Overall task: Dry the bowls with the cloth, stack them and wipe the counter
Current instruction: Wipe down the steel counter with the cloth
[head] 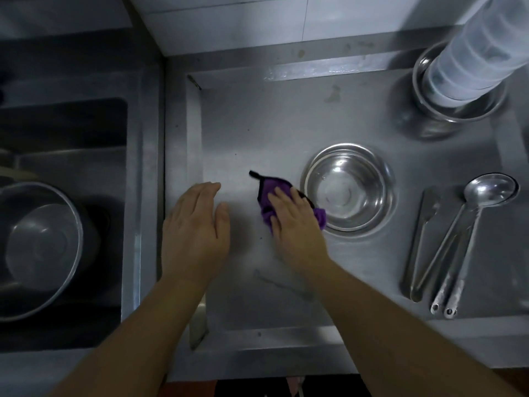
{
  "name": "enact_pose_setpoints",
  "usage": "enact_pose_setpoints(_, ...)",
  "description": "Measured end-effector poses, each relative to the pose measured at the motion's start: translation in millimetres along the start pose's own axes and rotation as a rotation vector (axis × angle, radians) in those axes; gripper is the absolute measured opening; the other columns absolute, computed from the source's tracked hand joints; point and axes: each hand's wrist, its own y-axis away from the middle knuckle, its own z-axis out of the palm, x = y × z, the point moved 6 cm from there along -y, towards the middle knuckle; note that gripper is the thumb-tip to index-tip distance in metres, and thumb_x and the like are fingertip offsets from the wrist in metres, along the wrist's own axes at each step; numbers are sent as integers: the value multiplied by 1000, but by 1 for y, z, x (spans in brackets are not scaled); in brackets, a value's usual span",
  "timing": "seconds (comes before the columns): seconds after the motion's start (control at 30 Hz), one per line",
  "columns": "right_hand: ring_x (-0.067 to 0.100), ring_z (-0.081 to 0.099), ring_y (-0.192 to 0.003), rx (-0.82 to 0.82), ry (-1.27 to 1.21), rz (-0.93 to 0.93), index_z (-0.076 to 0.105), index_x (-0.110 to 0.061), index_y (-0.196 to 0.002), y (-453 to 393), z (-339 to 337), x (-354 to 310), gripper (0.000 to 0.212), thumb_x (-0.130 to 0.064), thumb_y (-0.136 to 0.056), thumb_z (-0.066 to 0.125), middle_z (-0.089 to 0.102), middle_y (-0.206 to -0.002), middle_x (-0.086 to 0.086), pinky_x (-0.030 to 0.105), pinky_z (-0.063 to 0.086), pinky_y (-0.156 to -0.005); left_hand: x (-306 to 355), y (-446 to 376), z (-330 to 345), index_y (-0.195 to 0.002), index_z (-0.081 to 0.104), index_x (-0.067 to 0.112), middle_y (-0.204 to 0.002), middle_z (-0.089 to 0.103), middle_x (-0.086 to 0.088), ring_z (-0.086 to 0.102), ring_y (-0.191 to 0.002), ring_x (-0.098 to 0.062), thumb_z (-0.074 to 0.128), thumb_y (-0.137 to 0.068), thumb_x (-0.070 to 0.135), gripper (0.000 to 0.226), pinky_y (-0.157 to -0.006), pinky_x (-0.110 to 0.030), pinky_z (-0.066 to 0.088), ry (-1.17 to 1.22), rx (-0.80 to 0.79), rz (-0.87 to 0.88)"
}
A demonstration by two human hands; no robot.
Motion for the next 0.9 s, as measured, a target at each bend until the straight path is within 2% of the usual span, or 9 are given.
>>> enact_pose_setpoints(0.13, 29, 35, -155, -45, 82, -44, 49, -18, -156, 62, 7, 9, 53, -34, -106, 44, 47, -162, 2, 52, 31, -125, 0, 11, 12, -148, 53, 18, -151, 55, -4, 48, -141, -24, 34, -108, 42, 50, -116, -50, 40, -89, -73, 49)
enact_pose_setpoints(0.27, 28, 23, -159, -115, 167, 28, 36, -21, -163, 120, 15, 3, 59, -38, -106, 43, 34, -169, 0, 50, 25, -127, -12, 36, 34, -149, 54, 16, -153, 55, -7, 51, -140, -27, 28, -106, 45, 59, -115, -49, 41, -237, -243, 93)
enact_pose_setpoints(0.33, 31, 26, -158, -171, 167, 8, 37, -21, -162, 144, 24, -13, 61, -37, -104, 48, 34, -169, 0, 50, 25, -126, -23, 53, 39, -148, 55, 15, -152, 56, -8, 53, -139, -28, 26, -106, 47, 61, -115, -49, 42, -267, -284, 81)
enact_pose_setpoints(0.43, 33, 43, -149, -287, 183, -109, 49, -21, -156, 169, 37, -47, 66, -38, -94, 63, 44, -163, -1, 51, 41, -119, -36, 75, 37, -143, 60, 14, -145, 62, -9, 58, -133, -28, 31, -106, 46, 57, -111, -47, 46, -297, -288, 66)
enact_pose_setpoints(0.53, 29, 51, -144, -420, 210, -84, 56, -25, -151, 169, 39, -61, 74, -43, -84, 81, 51, -158, -4, 45, 47, -112, -39, 91, 29, -133, 67, 14, -134, 69, -9, 65, -124, -29, 36, -103, 44, 52, -103, -45, 52, -287, -265, 89)
enact_pose_setpoints(0.67, 24, 5, -162, -639, 171, -101, 13, -29, -168, 166, 35, -56, 73, -37, -106, 51, 5, -176, -5, 38, 9, -130, -37, 110, 21, -130, 70, 14, -127, 72, -8, 69, -118, -28, 46, -100, 41, 47, -99, -43, 55, -285, -242, 134)
enact_pose_setpoints(0.7, 24, 8, -161, -658, 130, -31, 12, -29, -168, 169, 30, -52, 75, -38, -105, 51, 5, -176, -3, 36, 10, -130, -38, 115, 23, -133, 68, 15, -131, 71, -8, 68, -121, -28, 51, -100, 39, 45, -101, -44, 54, -276, -280, 141)
enact_pose_setpoints(0.77, 25, 26, -153, -594, 101, 129, 23, -26, -163, 179, 14, -44, 74, -45, -101, 56, 21, -169, 2, 38, 26, -124, -39, 128, 32, -146, 58, 20, -144, 62, -3, 59, -131, -25, 55, -101, 35, 47, -109, -42, 46, -260, -399, 156)
enact_pose_setpoints(0.9, 25, 50, -125, -560, 226, 181, 45, -22, -136, 197, -3, -37, 43, -47, -102, 52, 52, -137, 3, 36, 43, -98, -31, 147, 46, -156, 41, 26, -152, 49, 5, 49, -136, -18, 44, -105, 36, 51, -112, -35, 37, -280, -535, 224)
